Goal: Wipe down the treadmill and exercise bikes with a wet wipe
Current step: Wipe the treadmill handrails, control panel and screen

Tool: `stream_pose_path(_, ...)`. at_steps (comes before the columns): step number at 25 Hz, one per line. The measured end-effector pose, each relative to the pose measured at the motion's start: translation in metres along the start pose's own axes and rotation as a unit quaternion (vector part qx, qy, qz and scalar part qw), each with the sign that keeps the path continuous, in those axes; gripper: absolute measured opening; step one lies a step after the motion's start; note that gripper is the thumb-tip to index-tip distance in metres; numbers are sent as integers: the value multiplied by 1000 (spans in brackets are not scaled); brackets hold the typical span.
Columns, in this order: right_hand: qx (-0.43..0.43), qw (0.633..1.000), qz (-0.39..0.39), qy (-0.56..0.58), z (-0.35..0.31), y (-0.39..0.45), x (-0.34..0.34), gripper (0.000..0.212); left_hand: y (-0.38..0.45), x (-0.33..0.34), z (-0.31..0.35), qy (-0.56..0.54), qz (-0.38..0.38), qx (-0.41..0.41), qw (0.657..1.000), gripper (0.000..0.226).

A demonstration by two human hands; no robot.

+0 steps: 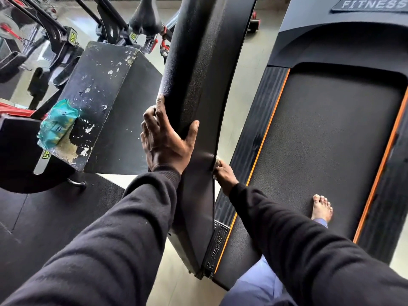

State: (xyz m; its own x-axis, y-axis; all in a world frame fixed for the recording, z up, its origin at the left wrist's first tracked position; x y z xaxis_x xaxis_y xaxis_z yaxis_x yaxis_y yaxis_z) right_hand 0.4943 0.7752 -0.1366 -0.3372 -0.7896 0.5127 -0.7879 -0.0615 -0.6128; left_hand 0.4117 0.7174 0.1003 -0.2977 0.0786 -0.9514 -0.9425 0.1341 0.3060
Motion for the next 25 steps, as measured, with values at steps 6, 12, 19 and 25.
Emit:
stream_pose_path(6,31,999,5,-39,31,9,-4,39,0,1,0,0,0,0,1000,88)
stream_pose_path(12,14,997,33,-71,40,21,-3,44,0,3,-3,1,3,1,1000,89)
stream_pose_path(19,52,965,227,-119,25,18,-31,29,-2,4,-5,4,-2,-2,1000,88)
stream_pose_path(25,2,959,227,-167,-62,-12,-39,21,-2,7,-7,-5,-37,-15,999,86)
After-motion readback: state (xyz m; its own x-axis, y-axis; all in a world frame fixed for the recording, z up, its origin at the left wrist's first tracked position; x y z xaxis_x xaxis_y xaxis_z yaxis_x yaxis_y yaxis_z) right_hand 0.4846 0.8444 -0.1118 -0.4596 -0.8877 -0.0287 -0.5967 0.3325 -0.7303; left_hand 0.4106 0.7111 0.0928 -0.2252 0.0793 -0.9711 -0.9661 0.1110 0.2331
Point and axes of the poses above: each hand's wrist, its own y-axis towards the middle knuckle, its own x-axis out of the palm, z = x × y, the point moved 7 cm from there along y, towards the middle knuckle, and after that the axes turned 10 degrees about y, right-handed, at the moved point
